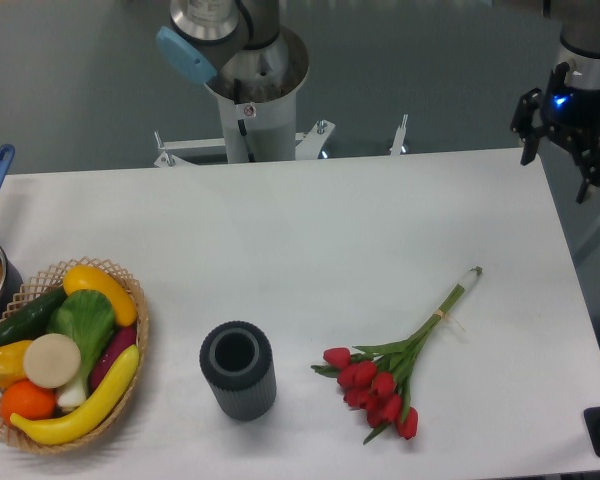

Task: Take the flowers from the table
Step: 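Move the open gripper toward the red tulip bunch's stems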

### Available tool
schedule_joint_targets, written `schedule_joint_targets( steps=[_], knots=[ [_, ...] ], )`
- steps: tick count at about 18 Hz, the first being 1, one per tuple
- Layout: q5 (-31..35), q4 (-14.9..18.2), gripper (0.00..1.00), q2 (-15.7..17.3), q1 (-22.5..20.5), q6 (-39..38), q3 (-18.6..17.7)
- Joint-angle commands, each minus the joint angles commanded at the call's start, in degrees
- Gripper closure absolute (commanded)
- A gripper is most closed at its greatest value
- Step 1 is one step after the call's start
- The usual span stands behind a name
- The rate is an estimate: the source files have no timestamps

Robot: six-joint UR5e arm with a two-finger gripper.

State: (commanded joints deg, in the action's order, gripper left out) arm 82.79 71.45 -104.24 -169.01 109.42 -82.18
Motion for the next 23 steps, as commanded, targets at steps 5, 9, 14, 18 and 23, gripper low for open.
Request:
schedule_joint_targets(
  steps=[5, 9, 14, 18, 23],
  knots=[
    [0.0, 0.0, 0.0, 0.0, 0.1, 0.1, -0.7],
    [0.0, -0.2, 0.0, -0.1, 0.4, -1.0, -1.5],
    [-0.1, -0.5, 0.0, -0.6, 1.1, -6.8, -2.9],
    [0.1, -1.4, 0.0, -2.3, 3.7, -12.4, -3.3],
    [-0.1, -4.1, 0.0, -5.2, 7.3, -20.3, -3.4]
  ],
)
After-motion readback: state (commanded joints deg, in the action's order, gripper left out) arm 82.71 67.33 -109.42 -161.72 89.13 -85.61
